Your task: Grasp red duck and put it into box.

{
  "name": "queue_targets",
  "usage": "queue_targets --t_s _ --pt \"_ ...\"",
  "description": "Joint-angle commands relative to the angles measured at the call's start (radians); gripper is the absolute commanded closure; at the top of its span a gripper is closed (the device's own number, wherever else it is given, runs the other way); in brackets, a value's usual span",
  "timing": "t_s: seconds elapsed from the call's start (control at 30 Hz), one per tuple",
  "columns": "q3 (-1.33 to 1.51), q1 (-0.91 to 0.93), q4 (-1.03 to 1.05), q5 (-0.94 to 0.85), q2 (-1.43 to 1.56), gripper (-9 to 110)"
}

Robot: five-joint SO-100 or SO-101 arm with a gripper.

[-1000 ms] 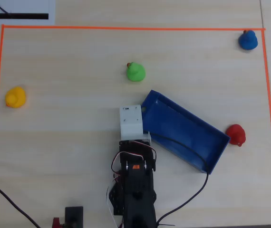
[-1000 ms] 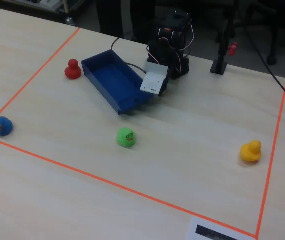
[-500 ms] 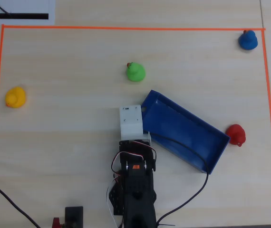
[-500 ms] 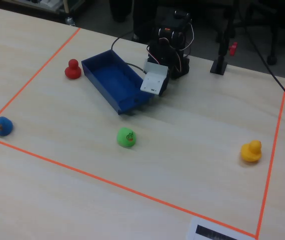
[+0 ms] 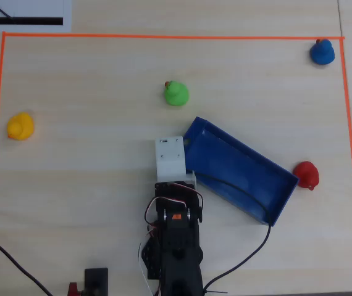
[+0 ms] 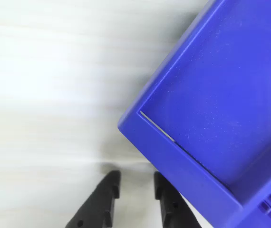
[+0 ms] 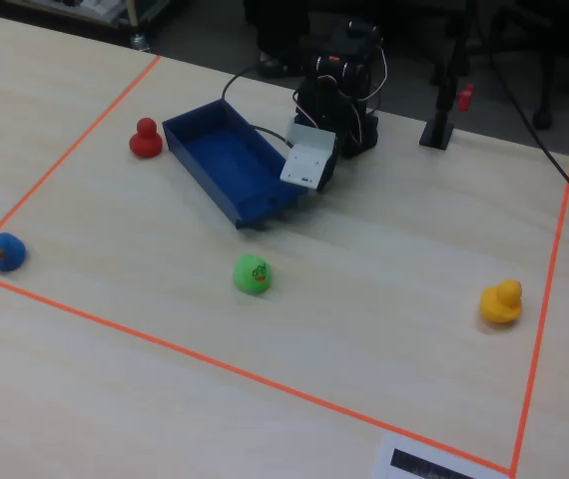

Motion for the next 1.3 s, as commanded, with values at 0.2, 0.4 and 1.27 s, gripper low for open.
queue_targets --t_s 0.2,0.4,1.27 --pt "0.002 0.006 0.025 -0.008 0.000 95" --pt "0.002 0.006 0.025 -0.008 0.000 95" --pt "-0.046 0.051 -0.321 -0.017 -0.256 101"
